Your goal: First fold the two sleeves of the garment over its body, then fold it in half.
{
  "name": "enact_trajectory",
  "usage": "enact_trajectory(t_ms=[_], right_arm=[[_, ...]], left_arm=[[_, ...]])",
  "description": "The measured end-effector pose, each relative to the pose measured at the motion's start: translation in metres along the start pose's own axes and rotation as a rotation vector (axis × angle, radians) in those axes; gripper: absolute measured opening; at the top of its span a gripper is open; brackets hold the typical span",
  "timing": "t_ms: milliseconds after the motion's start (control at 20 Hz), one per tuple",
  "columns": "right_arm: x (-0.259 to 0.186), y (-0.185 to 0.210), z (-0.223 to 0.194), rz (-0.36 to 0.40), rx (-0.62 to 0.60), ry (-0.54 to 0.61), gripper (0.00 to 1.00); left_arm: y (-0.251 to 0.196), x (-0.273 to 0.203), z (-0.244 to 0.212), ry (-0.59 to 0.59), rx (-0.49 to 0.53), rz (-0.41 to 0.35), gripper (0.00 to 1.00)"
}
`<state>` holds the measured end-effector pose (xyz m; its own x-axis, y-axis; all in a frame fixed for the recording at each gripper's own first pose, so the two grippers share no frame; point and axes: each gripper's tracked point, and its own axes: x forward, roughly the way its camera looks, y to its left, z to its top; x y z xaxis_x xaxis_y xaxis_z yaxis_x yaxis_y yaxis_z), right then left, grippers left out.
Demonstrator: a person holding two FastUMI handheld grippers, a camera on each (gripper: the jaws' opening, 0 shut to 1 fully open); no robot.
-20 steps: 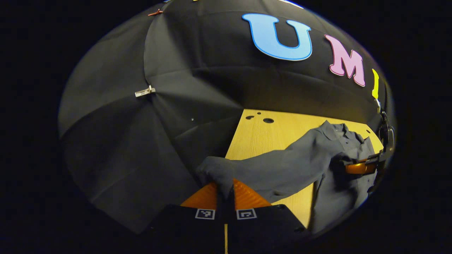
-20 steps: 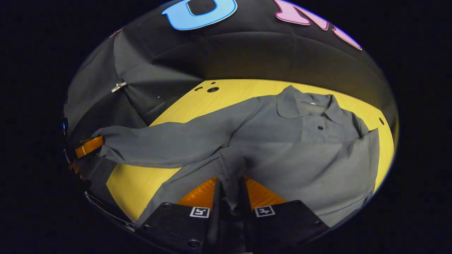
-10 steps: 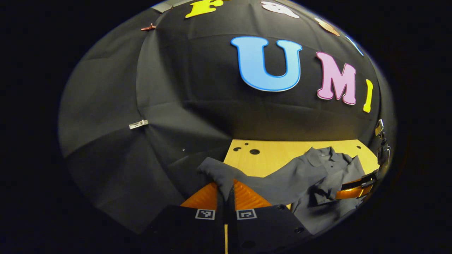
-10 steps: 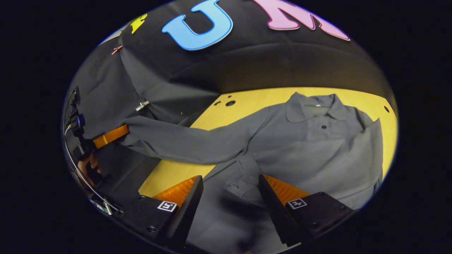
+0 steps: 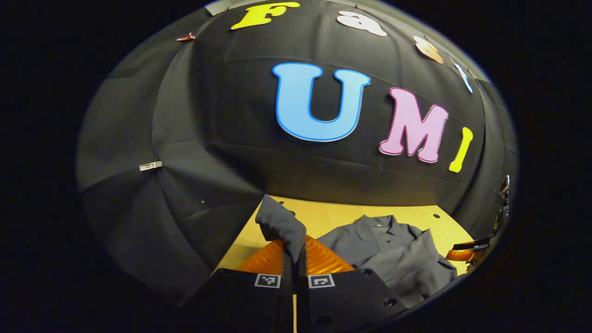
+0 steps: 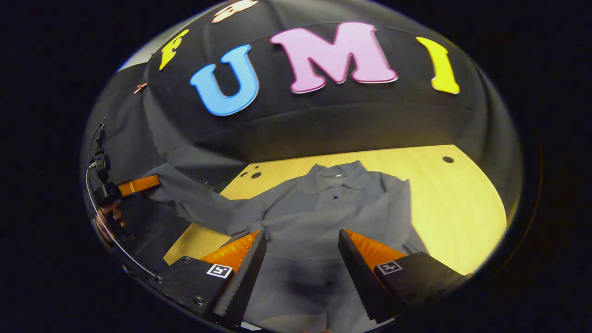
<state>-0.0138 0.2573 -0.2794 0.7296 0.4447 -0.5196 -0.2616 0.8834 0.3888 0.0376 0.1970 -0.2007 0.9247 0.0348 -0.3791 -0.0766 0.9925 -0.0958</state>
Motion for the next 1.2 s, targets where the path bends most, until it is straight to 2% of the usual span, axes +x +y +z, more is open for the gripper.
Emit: enact_trajectory(t_ms=[300, 550, 950, 1200], right_arm=[[-0.05, -0.106, 0.008, -0.151, 0.022, -0.035, 0.96], [-0.088, -0.166, 0.004, -0.233, 0.082, -0.044, 0.96], [-0.122, -0.229, -0.003, -0.282, 0.14, -0.04, 0.96], [-0.135, -0.259, -0.013, -0.288, 0.156, -0.022, 0.96]], left_arm=[[-0.111, 0.007, 0.004, 0.002, -0.018, -0.121, 0.07], [-0.195, 0.019, -0.01, 0.03, -0.013, -0.219, 0.07], [-0.298, 0.038, -0.055, 0.101, 0.033, -0.321, 0.07], [-0.35, 0.047, -0.113, 0.202, 0.058, -0.365, 0.07]])
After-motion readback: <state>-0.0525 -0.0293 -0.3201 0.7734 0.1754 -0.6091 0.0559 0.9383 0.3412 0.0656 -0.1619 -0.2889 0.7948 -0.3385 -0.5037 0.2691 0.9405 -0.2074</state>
